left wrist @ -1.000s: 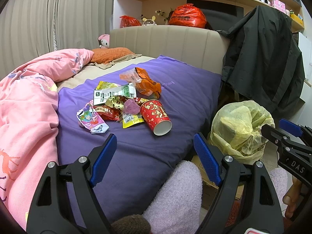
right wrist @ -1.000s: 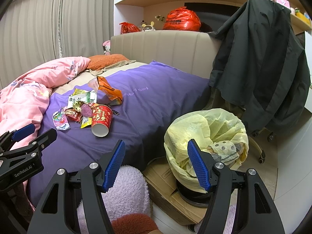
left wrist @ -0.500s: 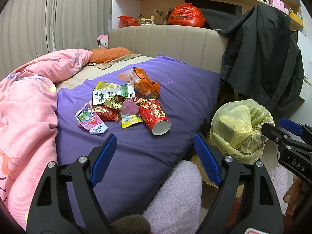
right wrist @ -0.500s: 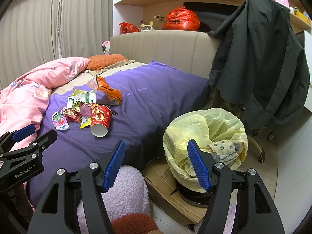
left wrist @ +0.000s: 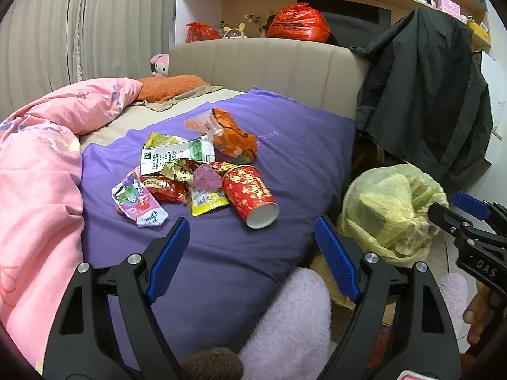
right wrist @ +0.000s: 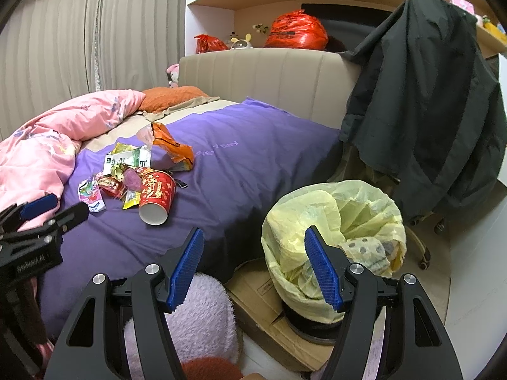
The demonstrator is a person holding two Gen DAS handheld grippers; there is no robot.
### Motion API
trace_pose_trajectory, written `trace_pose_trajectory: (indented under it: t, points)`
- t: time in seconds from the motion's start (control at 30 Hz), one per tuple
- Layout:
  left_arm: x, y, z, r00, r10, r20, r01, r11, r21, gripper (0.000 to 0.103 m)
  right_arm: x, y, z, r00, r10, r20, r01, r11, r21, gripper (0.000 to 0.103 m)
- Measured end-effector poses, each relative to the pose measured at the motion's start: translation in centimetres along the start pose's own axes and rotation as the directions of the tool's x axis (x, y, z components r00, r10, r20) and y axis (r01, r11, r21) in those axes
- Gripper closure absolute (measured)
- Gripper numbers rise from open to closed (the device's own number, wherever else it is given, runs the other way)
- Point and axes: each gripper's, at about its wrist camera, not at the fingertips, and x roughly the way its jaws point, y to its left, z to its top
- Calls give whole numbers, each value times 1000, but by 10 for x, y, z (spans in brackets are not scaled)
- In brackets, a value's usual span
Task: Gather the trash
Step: 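Grasp the red paper cup with the right tool while the left tool grasps the pink wrapper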
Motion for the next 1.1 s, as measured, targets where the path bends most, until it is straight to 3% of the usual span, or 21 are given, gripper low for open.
trace_pose_trajectory:
  t: [0.2,0.4,0.57,0.67,0.77,0.83,1.0,1.1]
  points:
    - [39,49,14,998,35,-55,-39,998,-56,26,49,1,18,997,66,-26,-67,997,-25,40]
    - [67,119,39,990,129,-64,-135,987,-85,26,110,28,34,980,176,-93,-182,982,-60,40]
    - [80,182,36,988,142,-67,-154,958,-240,26,154,81,39,949,280,-146,-295,951,-91,40]
    - [94,196,22,985,133,-110,-158,952,-263,26,176,116,38,925,329,-189,-354,928,-118,40]
    - [111,195,8,980,111,-164,-150,956,-251,26,194,140,36,921,334,-201,-365,919,-147,44]
    - [115,191,4,979,106,-172,-144,962,-231,26,204,148,36,920,327,-214,-363,918,-160,52]
    - [116,185,6,986,80,-149,-114,965,-237,25,209,137,33,906,362,-219,-394,911,-121,54]
    - [124,190,10,984,89,-154,-129,954,-271,25,201,125,35,917,354,-183,-377,920,-110,54]
